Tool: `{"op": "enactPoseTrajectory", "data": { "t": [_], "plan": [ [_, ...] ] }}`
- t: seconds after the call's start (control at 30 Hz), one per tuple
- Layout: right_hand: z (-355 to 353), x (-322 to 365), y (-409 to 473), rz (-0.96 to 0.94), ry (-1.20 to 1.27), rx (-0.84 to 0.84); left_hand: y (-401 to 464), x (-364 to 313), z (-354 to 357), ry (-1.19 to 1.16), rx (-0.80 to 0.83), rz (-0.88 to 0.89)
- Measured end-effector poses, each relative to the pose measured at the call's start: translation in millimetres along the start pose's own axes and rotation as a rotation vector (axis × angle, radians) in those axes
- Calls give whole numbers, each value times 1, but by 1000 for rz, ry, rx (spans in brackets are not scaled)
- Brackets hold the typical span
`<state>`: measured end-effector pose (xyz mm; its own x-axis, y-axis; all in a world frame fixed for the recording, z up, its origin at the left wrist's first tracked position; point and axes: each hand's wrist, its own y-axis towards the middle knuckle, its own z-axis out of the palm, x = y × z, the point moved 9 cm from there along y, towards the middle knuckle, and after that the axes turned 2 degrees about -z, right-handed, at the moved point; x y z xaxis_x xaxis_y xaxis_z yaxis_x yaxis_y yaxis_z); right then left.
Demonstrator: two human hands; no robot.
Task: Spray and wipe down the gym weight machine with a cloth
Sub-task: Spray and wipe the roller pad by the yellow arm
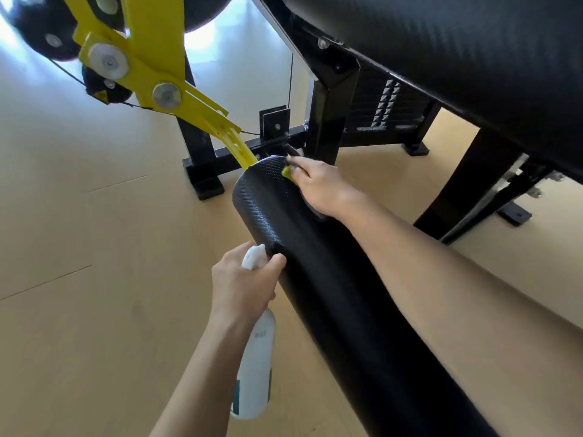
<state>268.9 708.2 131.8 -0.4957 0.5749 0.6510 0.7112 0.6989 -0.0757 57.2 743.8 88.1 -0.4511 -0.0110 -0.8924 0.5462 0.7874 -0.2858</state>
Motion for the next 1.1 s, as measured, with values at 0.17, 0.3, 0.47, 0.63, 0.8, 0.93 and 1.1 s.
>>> {"op": "enactPoseTrajectory", "data": {
  "t": [0.17, 0.3, 0.47, 0.63, 0.8, 0.93, 1.1],
  "plan": [
    [0, -12, -8, 27, 65, -1, 1, 2, 1, 2, -13, -15],
    [-16, -62, -91, 95, 51, 0, 1, 3, 0, 7, -13, -9],
    [-31, -107, -190, 274, 106, -42, 0, 6, 2, 12, 12, -21],
    [-22, -77, -117, 234, 135, -60, -1, 8, 2, 3, 15, -14],
    [-7, -53, -44, 213, 74, -61, -1, 11, 2, -10, 13, -21],
    [-18, -29, -116, 34, -88, -155, -1, 23, 5, 6, 37, -54],
    [-1, -19, -238, -38, -366, -309, 3, 31, 0, 34, 39, -47]
  ]
}}
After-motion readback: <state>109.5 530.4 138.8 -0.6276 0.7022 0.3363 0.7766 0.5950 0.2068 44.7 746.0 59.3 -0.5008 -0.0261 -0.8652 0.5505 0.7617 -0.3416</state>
